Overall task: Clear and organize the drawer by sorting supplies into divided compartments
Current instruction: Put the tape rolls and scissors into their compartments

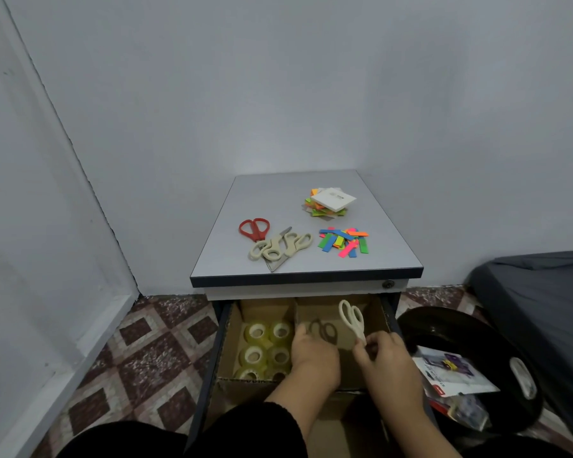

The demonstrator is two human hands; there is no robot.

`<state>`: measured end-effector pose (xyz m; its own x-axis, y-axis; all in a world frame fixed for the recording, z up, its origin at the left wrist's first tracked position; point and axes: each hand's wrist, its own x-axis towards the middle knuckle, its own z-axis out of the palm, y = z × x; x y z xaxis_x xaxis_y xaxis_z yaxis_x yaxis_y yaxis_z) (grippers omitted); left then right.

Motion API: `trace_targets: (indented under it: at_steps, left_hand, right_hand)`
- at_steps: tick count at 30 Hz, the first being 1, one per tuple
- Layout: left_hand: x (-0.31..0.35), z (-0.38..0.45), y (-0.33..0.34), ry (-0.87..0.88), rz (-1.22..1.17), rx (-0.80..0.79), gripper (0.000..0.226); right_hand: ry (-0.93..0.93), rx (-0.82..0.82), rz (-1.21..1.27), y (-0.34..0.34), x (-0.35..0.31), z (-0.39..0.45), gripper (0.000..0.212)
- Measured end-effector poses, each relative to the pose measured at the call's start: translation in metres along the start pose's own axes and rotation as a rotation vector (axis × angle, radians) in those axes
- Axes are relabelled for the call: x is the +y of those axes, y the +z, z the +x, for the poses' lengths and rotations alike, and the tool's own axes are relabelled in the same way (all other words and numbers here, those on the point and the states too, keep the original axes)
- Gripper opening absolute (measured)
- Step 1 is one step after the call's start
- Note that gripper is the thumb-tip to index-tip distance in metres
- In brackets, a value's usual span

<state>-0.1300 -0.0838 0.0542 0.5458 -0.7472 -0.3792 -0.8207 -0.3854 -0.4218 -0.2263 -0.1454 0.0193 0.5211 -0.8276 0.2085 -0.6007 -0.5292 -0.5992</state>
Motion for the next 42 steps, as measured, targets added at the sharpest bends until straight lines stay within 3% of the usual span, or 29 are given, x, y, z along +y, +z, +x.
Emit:
trace_targets:
  at_steps: [3, 6, 8, 15, 21, 28, 32, 42]
  left_hand:
    - [-0.005, -0.006, 0.01, 0.018, -0.17, 0.192, 0.028]
    - [-0.023, -0.017, 0.035, 0.009, -0.522, 0.562, 0.031]
    - [-0.042, -0.025, 0.054, -0.059, -0.669, 0.658, 0.03]
    - [-0.067, -0.021, 0.084, -0.307, -1.202, 0.572, 0.015]
    - [-0.065, -0.01, 0.086, -0.315, -1.111, 0.38, 0.03]
    - [-0.069, -0.007, 0.086, -0.296, -1.139, 0.222, 0.026]
    - [-0.071, -0.006, 0.085, -0.281, -1.17, 0.191, 0.012]
    - [-0.072, -0.007, 0.09, -0.258, -1.165, 0.197, 0.015]
  right_hand:
    - [-0.005, -0.037, -0.053, 0.0, 0.001, 0.001, 0.02]
    - [-0.009, -0.116, -0.168, 0.0, -0.001, 0.003, 0.023]
    - [0.008, -0.198, -0.245, 0.002, -0.003, 0.007, 0.024]
    - [0.158, -0.491, -0.393, 0.02, -0.018, 0.031, 0.021]
    - [0.215, -0.651, -0.392, 0.037, -0.008, 0.039, 0.022]
    - [0.26, -0.702, -0.347, 0.044, -0.003, 0.042, 0.024]
    - [0.269, -0.702, -0.323, 0.044, -0.001, 0.04, 0.023]
    - [0.23, -0.67, -0.329, 0.046, 0.003, 0.039, 0.019]
